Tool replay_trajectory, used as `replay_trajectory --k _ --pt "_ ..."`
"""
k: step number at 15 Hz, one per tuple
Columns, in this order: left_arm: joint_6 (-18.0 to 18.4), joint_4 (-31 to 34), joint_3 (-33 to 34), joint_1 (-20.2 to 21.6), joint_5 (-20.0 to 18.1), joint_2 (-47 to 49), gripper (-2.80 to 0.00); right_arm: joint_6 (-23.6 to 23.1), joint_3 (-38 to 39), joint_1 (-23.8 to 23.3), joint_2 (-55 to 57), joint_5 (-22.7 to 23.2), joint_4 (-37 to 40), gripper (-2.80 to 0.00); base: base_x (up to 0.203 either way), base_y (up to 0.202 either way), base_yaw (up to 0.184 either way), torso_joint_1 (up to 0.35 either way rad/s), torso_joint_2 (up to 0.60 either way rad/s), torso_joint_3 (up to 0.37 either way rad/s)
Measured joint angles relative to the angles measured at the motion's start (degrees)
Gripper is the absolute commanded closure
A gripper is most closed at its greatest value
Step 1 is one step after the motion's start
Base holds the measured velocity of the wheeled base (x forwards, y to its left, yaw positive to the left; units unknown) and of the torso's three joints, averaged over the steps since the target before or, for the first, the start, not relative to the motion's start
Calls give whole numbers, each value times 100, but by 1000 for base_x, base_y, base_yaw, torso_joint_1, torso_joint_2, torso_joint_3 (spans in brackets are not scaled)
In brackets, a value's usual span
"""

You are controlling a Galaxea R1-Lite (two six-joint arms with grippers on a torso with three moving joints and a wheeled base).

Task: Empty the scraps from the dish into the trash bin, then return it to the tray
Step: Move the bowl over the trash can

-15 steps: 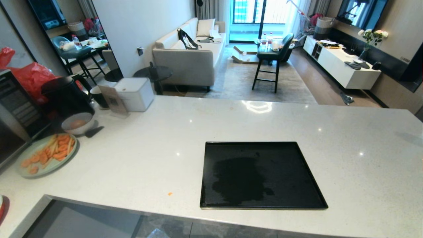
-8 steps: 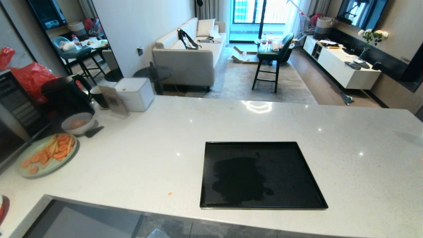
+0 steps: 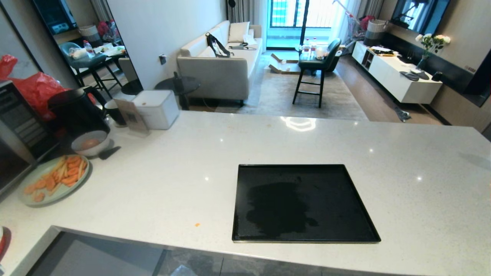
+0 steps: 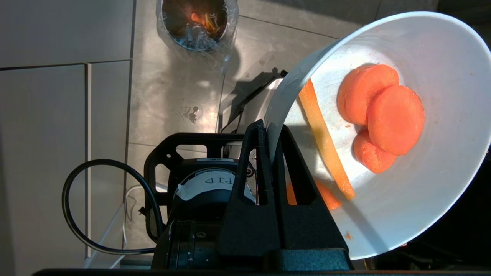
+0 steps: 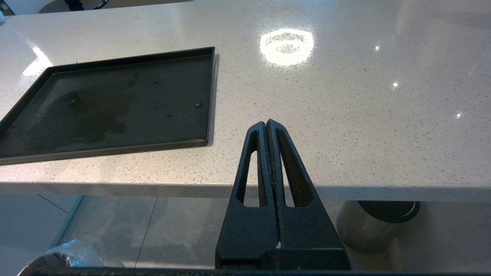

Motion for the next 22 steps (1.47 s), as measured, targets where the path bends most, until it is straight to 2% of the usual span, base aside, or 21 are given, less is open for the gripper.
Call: replay_trajectory --k 19,22 --pt "-10 12 67 7 34 -27 0 21 0 0 0 -7 -1 0 0 0 0 0 0 0" --pt "-10 20 76 7 44 -39 0 21 0 0 0 -10 -1 0 0 0 0 -108 288 161"
